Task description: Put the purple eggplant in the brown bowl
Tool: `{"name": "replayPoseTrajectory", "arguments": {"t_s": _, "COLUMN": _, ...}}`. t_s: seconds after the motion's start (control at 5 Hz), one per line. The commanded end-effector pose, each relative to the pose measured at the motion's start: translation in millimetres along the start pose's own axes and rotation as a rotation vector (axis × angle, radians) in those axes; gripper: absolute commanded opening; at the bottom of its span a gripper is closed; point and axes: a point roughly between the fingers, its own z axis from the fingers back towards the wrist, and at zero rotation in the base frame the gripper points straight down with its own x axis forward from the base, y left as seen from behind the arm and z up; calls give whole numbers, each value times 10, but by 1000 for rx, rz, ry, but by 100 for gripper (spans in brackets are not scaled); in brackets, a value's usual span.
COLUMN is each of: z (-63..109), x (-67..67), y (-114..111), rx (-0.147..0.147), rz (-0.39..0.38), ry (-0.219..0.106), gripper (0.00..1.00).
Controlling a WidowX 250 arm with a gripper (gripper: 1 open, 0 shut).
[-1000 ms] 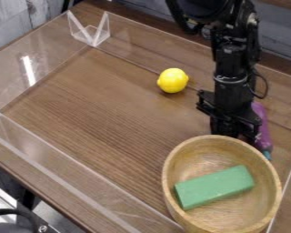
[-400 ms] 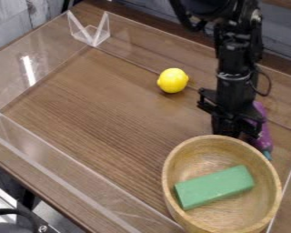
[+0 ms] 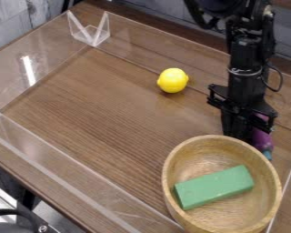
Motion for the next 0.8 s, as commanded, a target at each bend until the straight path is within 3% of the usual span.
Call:
{"name": "replayPoseTrajectory", "arguments": {"t_s": 0.0, "z": 195, "x": 186, "y": -72, "rx": 8, "rz": -14, "ry": -68, "gripper": 100}}
{"name": "replayPoseTrajectory", "arguments": {"t_s": 0.2, "z": 192, "x": 270, "y": -90, "rx": 11, "rz": -5, "ry": -79, "gripper": 0}}
{"name": "replayPoseTrajectory", "arguments": {"t_s": 0.4, "z": 243, "x": 327, "y": -99, "rx": 14, "rz": 4, "ry": -98, "gripper": 100}}
{"name": "replayPoseTrajectory", "arguments": {"t_s": 0.6, "z": 313, "x": 356, "y": -101, "rx": 17, "rz": 11, "ry": -115, "gripper": 0}}
